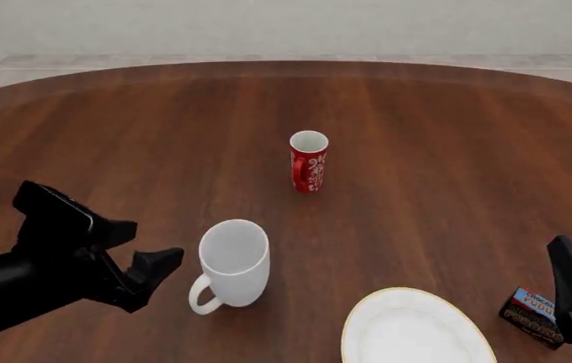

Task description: Put the white mug on the plate.

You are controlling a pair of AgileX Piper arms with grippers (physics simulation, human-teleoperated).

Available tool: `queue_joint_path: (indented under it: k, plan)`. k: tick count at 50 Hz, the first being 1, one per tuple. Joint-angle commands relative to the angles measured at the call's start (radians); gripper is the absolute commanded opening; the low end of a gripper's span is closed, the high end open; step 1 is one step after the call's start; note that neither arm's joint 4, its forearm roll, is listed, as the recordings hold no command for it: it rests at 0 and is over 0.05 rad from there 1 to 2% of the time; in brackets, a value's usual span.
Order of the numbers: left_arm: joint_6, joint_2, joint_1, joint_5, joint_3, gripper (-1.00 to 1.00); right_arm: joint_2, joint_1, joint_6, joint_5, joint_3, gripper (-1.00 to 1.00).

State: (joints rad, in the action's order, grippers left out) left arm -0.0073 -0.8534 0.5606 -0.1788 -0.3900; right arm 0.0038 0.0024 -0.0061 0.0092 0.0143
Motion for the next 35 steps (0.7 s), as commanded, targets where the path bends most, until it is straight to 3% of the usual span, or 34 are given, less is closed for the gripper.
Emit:
queue_joint_path:
  k: [1,35]
  plan:
    - [-0.027,-0.073,0.029,0.064,0.016,1.00,0.000,0.000,0.000,-0.002,-0.002,1.00]
    - [-0.070,-0.221,0.067,0.186,0.064,1.00,0.000,0.000,0.000,0.000,0.000,1.00]
